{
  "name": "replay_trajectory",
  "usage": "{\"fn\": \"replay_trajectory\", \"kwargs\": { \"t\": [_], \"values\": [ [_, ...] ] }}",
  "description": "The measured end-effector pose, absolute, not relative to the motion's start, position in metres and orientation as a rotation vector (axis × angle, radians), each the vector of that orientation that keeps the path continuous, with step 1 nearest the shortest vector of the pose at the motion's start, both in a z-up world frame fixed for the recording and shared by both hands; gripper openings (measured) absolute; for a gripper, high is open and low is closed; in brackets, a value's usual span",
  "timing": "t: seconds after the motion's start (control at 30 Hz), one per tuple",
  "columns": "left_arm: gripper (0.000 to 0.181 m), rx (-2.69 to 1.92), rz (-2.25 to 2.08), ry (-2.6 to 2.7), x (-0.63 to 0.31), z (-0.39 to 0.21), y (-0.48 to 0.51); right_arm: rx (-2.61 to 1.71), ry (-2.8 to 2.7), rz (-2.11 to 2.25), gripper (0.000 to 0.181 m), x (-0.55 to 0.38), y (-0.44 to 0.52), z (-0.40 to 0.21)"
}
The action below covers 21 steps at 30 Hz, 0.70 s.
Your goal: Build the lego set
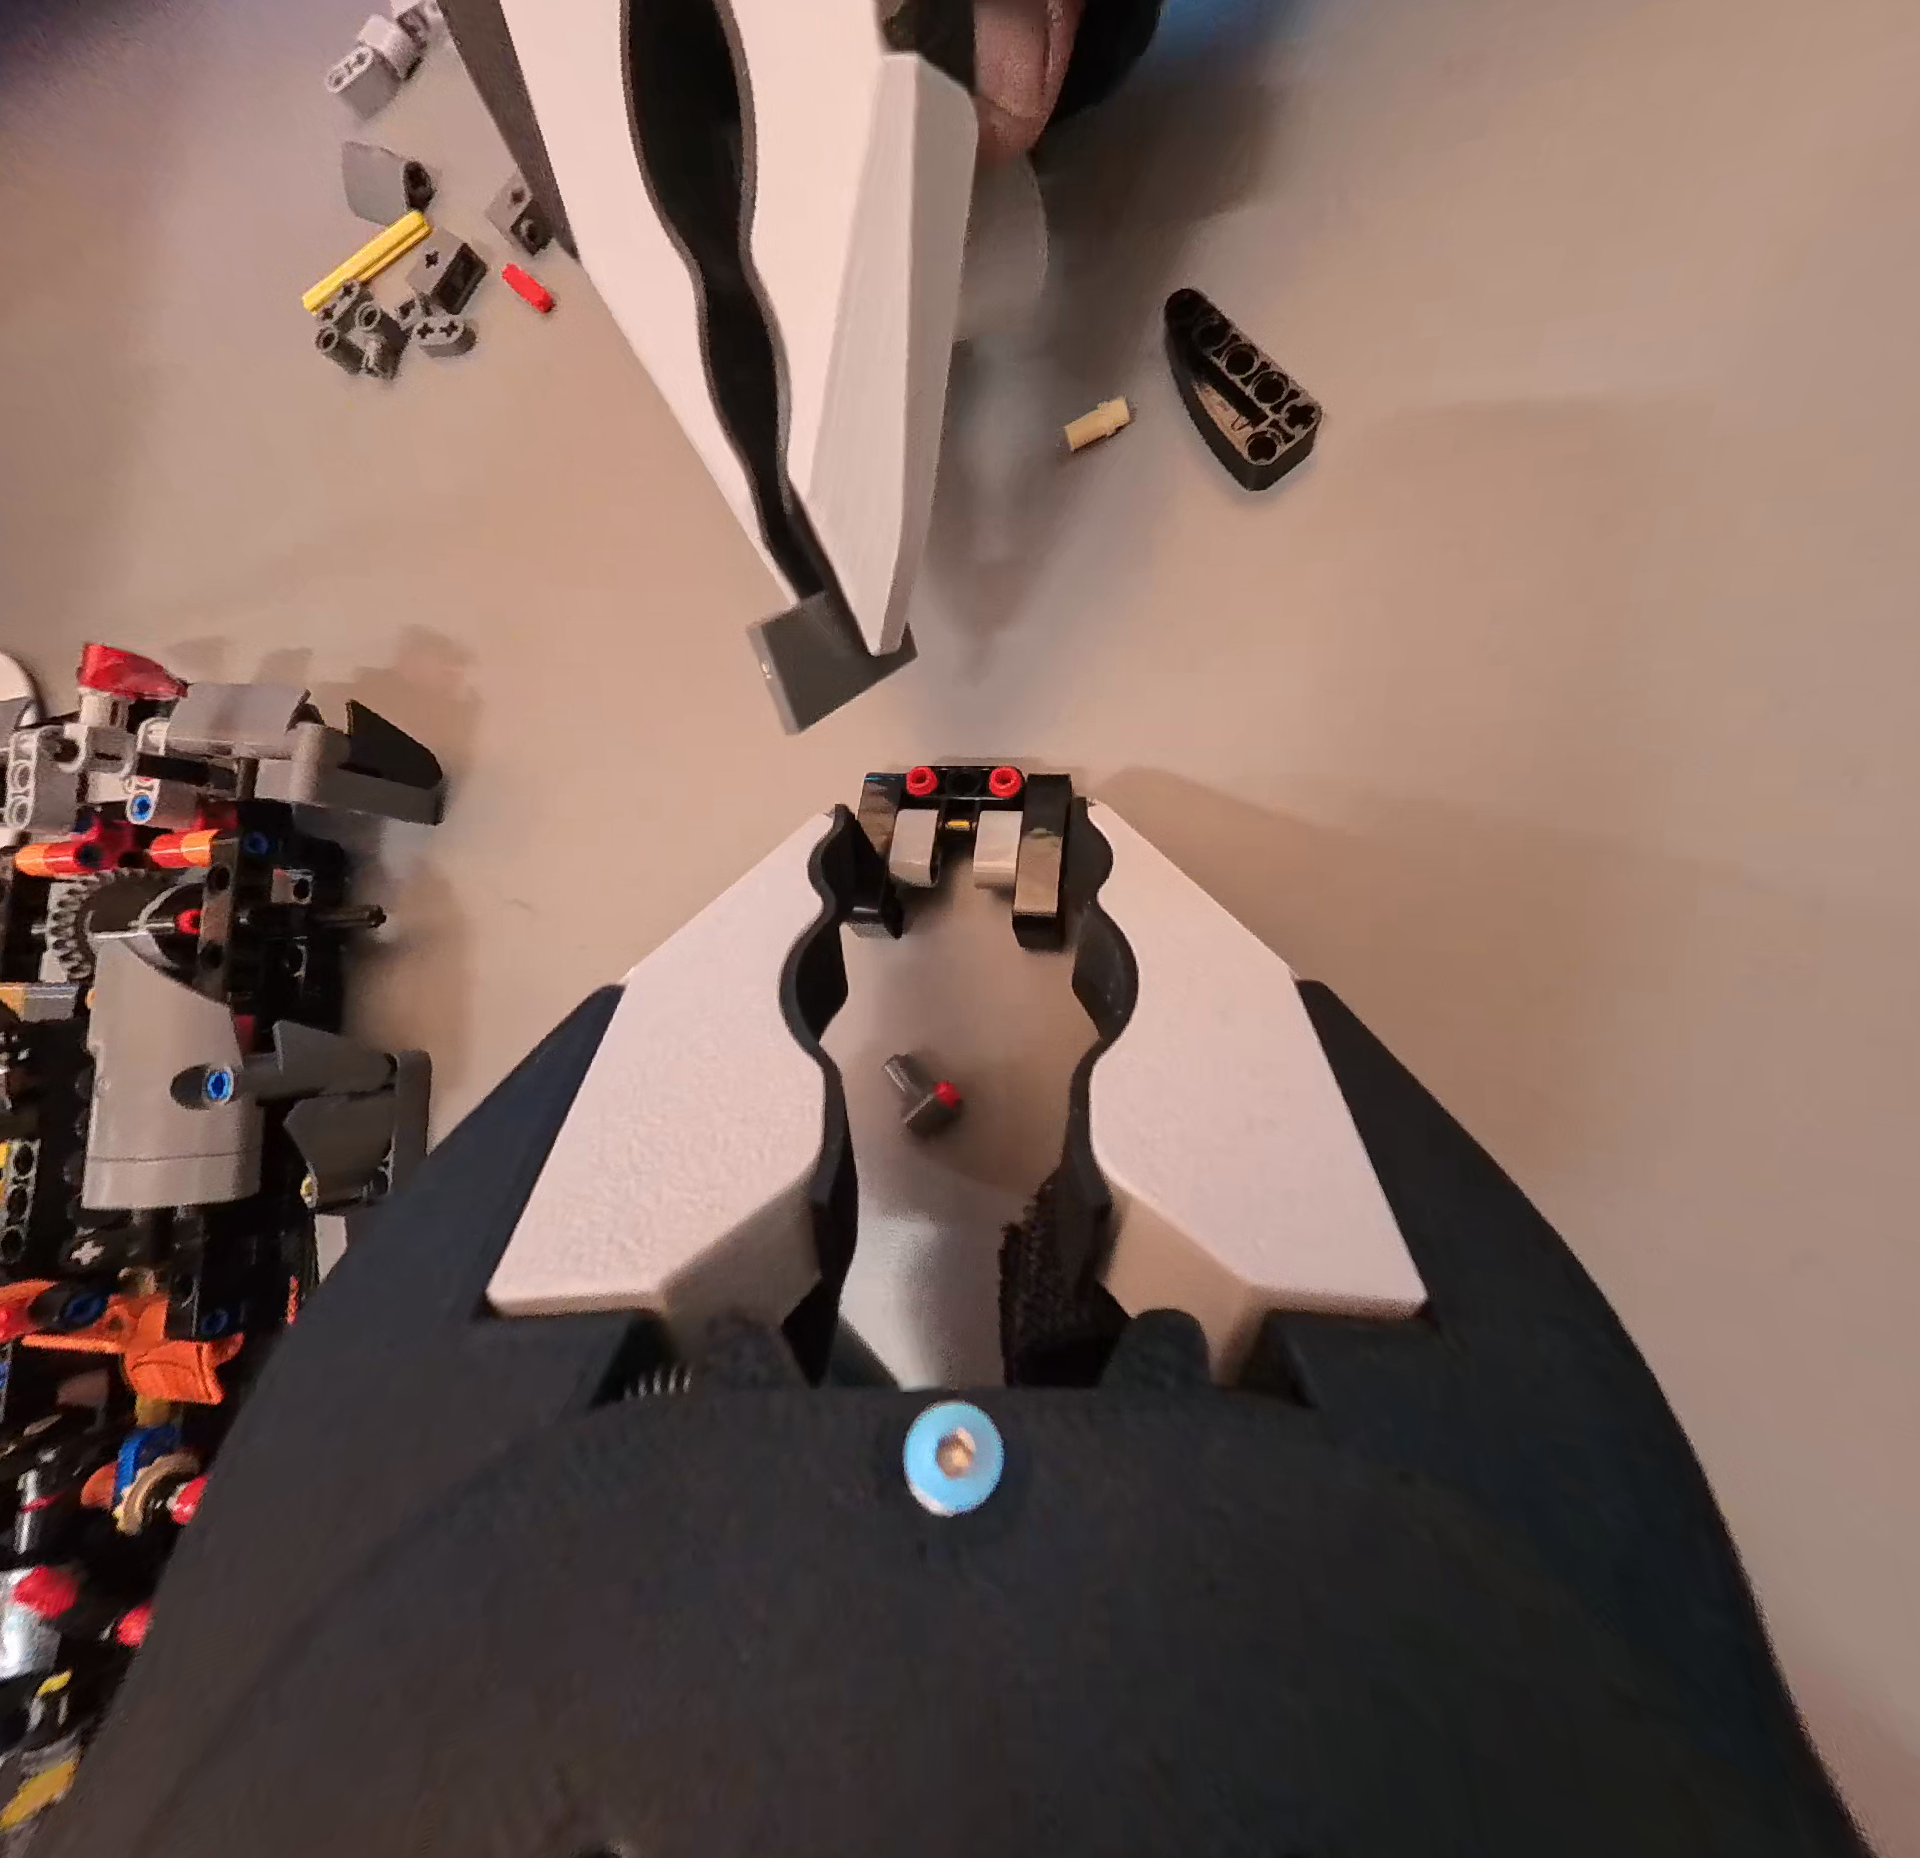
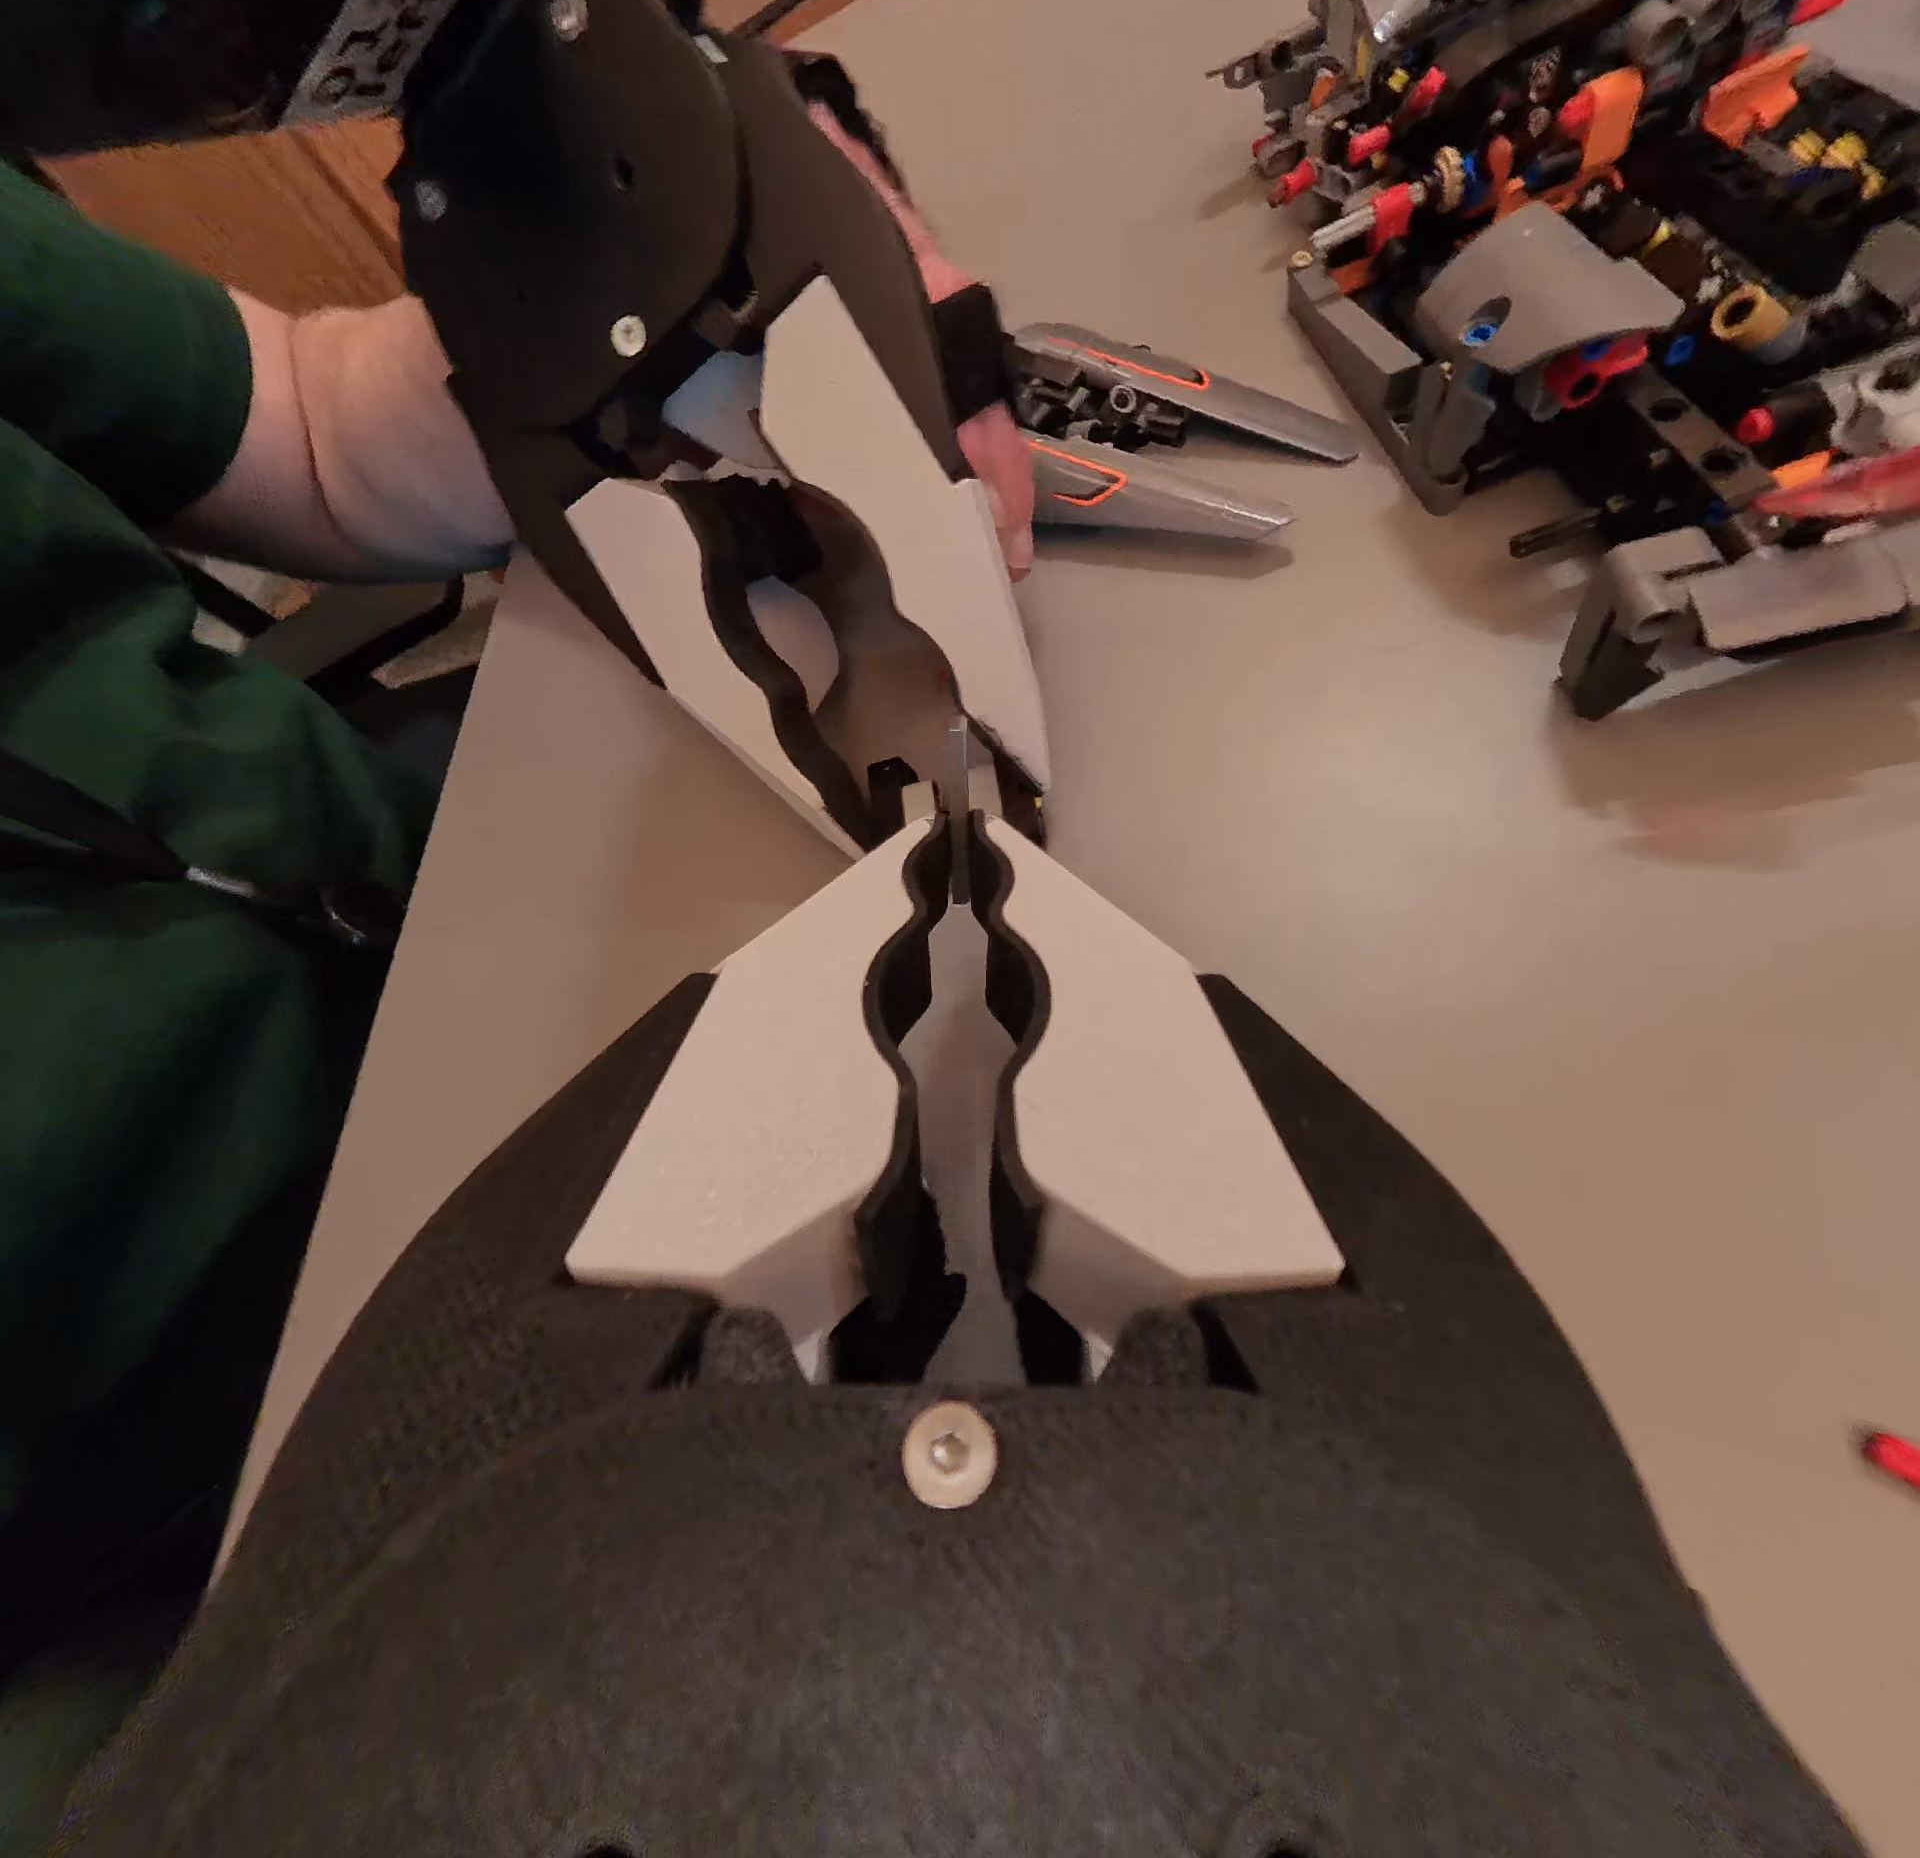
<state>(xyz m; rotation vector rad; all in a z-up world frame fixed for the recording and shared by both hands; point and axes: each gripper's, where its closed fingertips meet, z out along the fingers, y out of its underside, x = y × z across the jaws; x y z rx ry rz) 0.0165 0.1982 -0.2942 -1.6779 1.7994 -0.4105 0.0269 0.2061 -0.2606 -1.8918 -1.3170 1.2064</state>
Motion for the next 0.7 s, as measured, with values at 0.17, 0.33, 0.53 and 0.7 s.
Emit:
{"fn": "replay_trajectory", "kwargs": {
  "t": [0.17,0.33,0.53,0.7],
  "values": [
    [0.039,-1.745,-0.291,1.718,0.017,-0.293,0.202,-2.107,-1.214,1.246,0.000,0.023,0.202,-0.271],
    [0.039,-1.730,-0.162,1.680,0.017,-0.291,0.202,-2.219,-1.048,1.358,0.000,0.025,0.194,-0.271],
    [0.039,-1.644,-0.033,1.569,0.021,-0.287,0.198,-2.271,-0.903,1.403,0.000,0.020,0.193,-0.276],
    [0.039,-1.673,-0.013,1.500,0.020,-0.287,0.198,-2.319,-0.825,1.438,0.000,0.017,0.191,-0.279]
  ]
}}
